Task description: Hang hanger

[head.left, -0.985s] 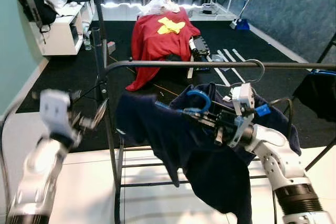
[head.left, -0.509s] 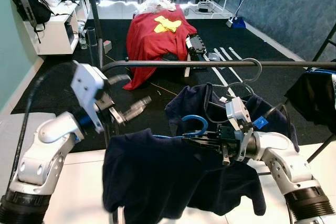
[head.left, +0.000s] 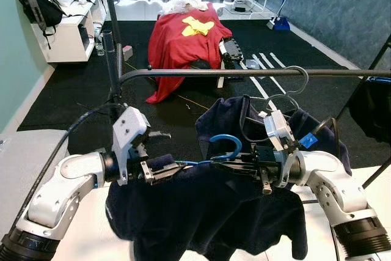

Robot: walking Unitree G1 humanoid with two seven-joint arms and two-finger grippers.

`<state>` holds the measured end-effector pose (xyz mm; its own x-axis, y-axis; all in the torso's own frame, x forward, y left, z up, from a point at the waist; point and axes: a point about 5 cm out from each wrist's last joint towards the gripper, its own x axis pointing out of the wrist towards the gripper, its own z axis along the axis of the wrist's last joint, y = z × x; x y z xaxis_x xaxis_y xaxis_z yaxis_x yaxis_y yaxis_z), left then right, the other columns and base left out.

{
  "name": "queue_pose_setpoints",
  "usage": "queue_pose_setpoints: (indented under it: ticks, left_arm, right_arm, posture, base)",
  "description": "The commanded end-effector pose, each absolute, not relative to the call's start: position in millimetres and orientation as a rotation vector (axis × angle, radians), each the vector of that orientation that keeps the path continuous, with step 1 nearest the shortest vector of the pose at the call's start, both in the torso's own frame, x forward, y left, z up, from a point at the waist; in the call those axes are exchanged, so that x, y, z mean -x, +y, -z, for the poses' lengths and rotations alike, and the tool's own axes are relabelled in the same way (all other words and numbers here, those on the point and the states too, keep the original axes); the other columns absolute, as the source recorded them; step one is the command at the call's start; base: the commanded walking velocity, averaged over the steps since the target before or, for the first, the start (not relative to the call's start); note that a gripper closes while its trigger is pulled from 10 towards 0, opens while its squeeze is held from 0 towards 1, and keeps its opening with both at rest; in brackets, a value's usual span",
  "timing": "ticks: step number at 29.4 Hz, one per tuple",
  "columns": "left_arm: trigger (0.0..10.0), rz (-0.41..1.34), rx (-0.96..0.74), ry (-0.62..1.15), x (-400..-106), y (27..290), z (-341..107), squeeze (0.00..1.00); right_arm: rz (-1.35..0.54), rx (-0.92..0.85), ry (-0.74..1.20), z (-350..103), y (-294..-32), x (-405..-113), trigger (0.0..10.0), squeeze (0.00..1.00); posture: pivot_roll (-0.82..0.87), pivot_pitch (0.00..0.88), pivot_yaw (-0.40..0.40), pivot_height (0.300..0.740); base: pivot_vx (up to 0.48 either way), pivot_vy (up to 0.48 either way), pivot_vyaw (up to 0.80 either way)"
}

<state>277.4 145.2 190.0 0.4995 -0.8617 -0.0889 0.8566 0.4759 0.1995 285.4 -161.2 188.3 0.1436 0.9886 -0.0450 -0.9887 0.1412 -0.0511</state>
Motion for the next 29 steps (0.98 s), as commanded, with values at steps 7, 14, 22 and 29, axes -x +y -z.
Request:
queue_pose_setpoints:
  ticks: [7,14,22,29]
  left_arm:
    - [10.0,1.114,-0.306,0.047,-271.6,139.0,-181.4,0.00]
    - [0.0,1.106,-0.294,0.046,-274.1,141.3,-183.0,0.00]
    - [0.0,1.100,-0.287,0.055,-273.9,143.2,-183.3,0.00]
    - [0.0,1.089,-0.283,0.046,-274.9,144.8,-185.4,0.00]
  right_arm:
    - [-1.452,0.077,-0.075,-203.1,-156.9,-284.1,0.0,0.00]
    - [-1.451,0.074,-0.078,-204.3,-156.3,-284.0,0.0,0.00]
    - [-1.448,0.078,-0.082,-204.3,-156.3,-284.1,0.0,0.00]
    - [-1.440,0.086,-0.089,-205.0,-156.4,-284.8,0.0,0.00]
  posture:
    - [0.11,0.042,-0.045,0.740]
    - [0.11,0.041,-0.044,0.740]
    - [0.11,0.040,-0.043,0.740]
    - [0.11,0.039,-0.043,0.740]
  base:
    - [0.000,0.000,0.00]
    - [0.000,0.000,0.00]
    - [0.000,0.000,0.00]
    - [0.000,0.000,0.00]
